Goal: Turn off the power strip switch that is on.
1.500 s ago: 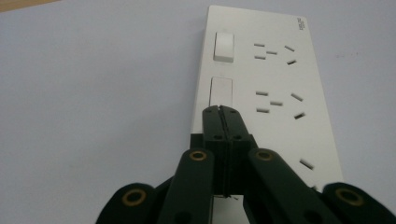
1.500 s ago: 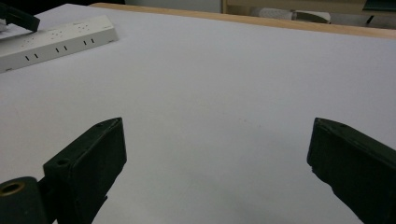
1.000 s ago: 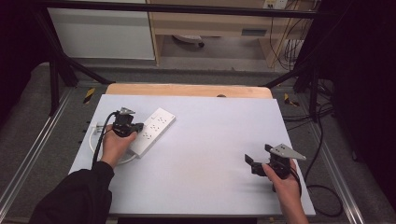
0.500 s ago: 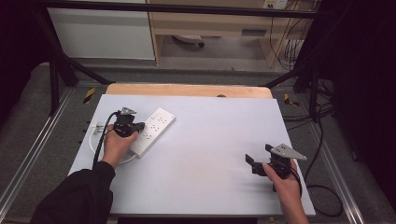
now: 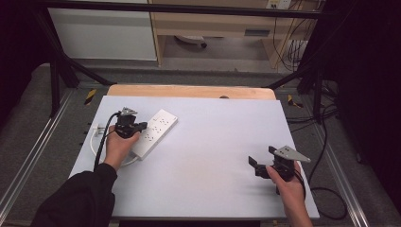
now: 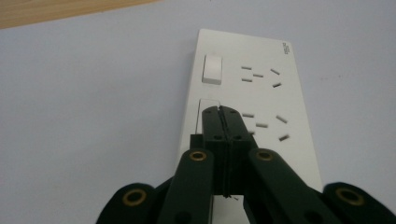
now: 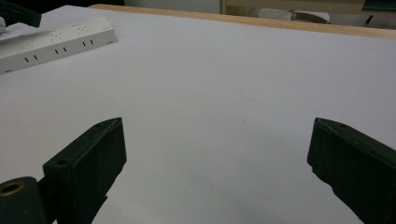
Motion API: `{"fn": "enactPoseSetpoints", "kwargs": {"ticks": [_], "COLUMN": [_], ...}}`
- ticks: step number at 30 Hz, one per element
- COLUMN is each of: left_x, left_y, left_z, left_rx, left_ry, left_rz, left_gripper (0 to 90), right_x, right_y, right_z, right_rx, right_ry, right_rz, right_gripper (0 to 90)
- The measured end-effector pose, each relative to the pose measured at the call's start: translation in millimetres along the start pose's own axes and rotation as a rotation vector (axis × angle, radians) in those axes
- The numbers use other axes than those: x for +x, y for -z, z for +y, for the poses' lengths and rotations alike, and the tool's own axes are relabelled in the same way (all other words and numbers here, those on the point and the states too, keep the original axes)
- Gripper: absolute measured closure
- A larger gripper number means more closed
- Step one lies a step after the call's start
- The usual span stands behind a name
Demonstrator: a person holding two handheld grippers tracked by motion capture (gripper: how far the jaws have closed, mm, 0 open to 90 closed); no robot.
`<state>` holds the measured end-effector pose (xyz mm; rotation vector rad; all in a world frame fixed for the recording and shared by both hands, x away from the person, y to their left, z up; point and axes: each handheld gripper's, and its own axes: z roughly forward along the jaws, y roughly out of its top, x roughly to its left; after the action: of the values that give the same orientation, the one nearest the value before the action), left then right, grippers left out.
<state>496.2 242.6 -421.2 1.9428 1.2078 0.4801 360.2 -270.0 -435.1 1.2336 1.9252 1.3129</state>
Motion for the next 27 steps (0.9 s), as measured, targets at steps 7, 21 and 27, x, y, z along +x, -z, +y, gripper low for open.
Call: {"fn": "enactPoseSetpoints", "kwargs": {"ticks": [7, 21, 27], "left_x": [-0.8, -9.3, -14.3], "left_y": [0.5, 2.1, 1.7], "left_z": [0.6, 5.3, 8.5], "left_rx": [-0.01, -0.083, -0.133], "left_ry": [0.0, -0.019, -0.021], "left_rz": [0.006, 0.011, -0.002], "left_gripper": [87.3, 52.7, 33.7], "right_x": [-0.1, 0.2, -0.2], "right_y": [0.2, 0.0, -0.1], "right_z": [0.1, 0.1, 0.0], "right_rx": [-0.002, -0.001, -0.001], "right_ry": [-0.001, 0.002, 0.001], "right_rz": [0.001, 0.0, 0.001], "right_gripper": [5.0, 5.0, 5.0]}}
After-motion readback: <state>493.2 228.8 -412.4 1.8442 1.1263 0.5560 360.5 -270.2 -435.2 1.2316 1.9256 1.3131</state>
